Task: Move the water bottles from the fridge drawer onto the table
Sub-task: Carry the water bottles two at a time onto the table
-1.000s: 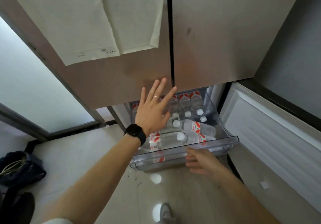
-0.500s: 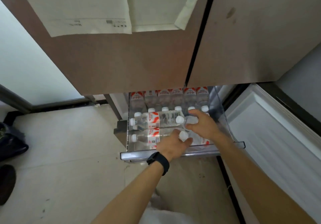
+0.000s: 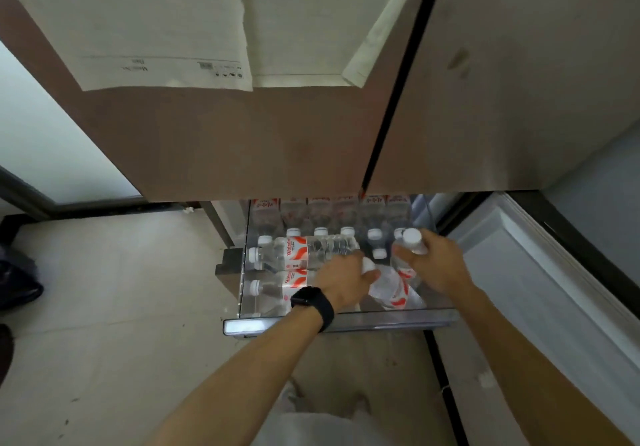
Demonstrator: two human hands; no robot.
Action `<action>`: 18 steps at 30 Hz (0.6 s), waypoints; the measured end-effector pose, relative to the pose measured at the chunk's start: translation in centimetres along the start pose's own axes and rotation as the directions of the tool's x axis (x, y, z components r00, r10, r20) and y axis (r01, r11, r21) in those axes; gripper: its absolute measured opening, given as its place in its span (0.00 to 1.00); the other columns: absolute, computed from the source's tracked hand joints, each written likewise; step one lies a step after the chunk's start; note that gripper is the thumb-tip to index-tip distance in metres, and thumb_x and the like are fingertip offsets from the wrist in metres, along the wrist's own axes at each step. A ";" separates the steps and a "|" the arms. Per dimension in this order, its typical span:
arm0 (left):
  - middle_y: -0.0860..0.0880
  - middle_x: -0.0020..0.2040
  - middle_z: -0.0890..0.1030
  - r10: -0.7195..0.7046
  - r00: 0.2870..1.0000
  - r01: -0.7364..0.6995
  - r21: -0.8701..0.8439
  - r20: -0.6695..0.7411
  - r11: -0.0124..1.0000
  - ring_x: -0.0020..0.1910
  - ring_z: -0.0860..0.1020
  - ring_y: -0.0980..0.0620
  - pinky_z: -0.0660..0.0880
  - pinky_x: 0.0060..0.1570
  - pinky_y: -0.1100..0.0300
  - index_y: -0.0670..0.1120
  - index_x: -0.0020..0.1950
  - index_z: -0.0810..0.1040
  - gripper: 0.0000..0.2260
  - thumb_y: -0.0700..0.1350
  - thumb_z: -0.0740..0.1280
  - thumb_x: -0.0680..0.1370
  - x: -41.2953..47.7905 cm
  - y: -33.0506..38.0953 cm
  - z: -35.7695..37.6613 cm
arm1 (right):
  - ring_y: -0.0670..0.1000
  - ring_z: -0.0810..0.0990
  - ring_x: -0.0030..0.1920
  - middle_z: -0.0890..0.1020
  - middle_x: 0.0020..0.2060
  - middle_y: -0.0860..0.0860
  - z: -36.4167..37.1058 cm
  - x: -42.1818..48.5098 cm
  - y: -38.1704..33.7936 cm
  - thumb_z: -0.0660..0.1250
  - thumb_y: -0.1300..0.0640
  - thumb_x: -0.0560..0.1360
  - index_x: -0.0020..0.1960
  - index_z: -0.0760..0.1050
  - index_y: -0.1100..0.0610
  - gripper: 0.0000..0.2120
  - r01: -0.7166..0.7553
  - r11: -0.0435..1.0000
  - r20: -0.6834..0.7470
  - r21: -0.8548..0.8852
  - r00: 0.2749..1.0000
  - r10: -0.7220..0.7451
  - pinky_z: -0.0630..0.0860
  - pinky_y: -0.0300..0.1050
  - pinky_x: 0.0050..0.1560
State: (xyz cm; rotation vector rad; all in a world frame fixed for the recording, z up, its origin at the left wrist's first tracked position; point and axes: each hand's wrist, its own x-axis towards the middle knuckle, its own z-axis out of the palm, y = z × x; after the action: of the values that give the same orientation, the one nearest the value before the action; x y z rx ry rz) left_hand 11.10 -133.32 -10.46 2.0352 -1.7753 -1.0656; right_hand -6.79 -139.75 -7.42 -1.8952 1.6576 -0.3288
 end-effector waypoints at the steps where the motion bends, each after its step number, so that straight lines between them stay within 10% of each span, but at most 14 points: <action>1: 0.44 0.51 0.82 0.035 0.999 -0.035 0.042 -0.014 0.999 0.47 0.80 0.44 0.80 0.47 0.47 0.46 0.61 0.74 0.17 0.58 0.62 0.82 0.4 0.7 -0.6 | 0.48 0.77 0.43 0.80 0.42 0.47 -0.8 -0.6 0.9 0.73 0.46 0.74 0.55 0.79 0.52 0.14 -0.024 0.998 -0.062 0.063 0.998 0.028 0.69 0.37 0.42; 6: 0.44 0.54 0.81 0.208 0.977 -0.195 0.229 -0.037 0.954 0.48 0.80 0.42 0.75 0.40 0.53 0.48 0.63 0.74 0.13 0.52 0.63 0.81 2.1 4.2 -2.4 | 0.51 0.79 0.49 0.81 0.46 0.51 -1.3 -4.4 4.7 0.73 0.50 0.74 0.59 0.78 0.55 0.16 -0.062 0.961 -0.164 0.271 0.980 0.109 0.72 0.43 0.51; 18: 0.55 0.67 0.75 0.049 0.998 -0.057 -0.310 -0.035 0.949 0.63 0.75 0.53 0.76 0.61 0.53 0.61 0.72 0.66 0.31 0.62 0.73 0.72 -0.1 3.4 4.3 | 0.44 0.79 0.56 0.77 0.54 0.40 0.7 -2.6 9.8 0.77 0.44 0.66 0.60 0.69 0.42 0.27 0.095 0.976 0.095 0.198 0.989 -0.116 0.77 0.38 0.54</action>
State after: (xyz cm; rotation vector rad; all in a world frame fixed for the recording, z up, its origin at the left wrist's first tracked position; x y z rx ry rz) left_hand 5.67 -132.79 -11.38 1.7929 -1.5261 -1.2090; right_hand -14.92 -137.51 -13.08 -1.8260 1.4057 -0.4089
